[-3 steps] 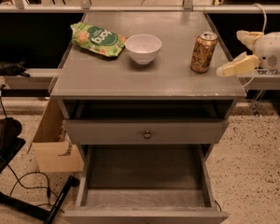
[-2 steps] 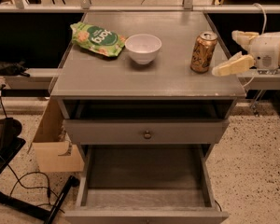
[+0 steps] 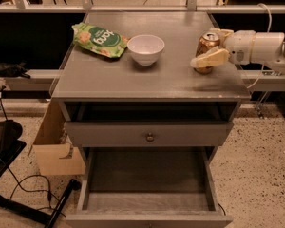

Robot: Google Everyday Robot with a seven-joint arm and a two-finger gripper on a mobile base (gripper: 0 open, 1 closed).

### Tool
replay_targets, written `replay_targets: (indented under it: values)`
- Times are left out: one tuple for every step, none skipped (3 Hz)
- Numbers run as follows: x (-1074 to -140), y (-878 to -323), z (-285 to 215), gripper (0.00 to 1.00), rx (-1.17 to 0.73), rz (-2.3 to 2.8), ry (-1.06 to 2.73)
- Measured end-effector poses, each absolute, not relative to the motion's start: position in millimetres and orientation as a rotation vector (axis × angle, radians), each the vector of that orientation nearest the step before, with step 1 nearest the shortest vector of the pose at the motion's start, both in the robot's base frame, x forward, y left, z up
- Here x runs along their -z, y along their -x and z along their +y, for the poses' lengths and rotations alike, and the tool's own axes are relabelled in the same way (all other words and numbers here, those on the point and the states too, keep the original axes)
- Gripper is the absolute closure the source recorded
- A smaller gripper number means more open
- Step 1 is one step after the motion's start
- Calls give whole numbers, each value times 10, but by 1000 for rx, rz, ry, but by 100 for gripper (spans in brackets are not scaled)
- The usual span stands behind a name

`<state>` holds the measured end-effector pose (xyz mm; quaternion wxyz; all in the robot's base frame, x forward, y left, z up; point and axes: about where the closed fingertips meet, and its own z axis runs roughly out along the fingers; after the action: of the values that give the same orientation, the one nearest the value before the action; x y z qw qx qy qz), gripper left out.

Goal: Place orange can into middle drawer

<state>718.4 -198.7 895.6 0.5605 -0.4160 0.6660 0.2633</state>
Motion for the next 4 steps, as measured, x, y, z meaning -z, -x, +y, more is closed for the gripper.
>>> replay_targets:
  values:
    - [-8955, -7187, -1982, 19, -621, 1569, 980]
    - [-8955, -7187, -1981, 42, -622, 1569, 981]
    - [-8955, -7187, -1981, 66, -622, 1569, 981]
    - [-8957, -7187, -1981, 89, -621, 1569, 981]
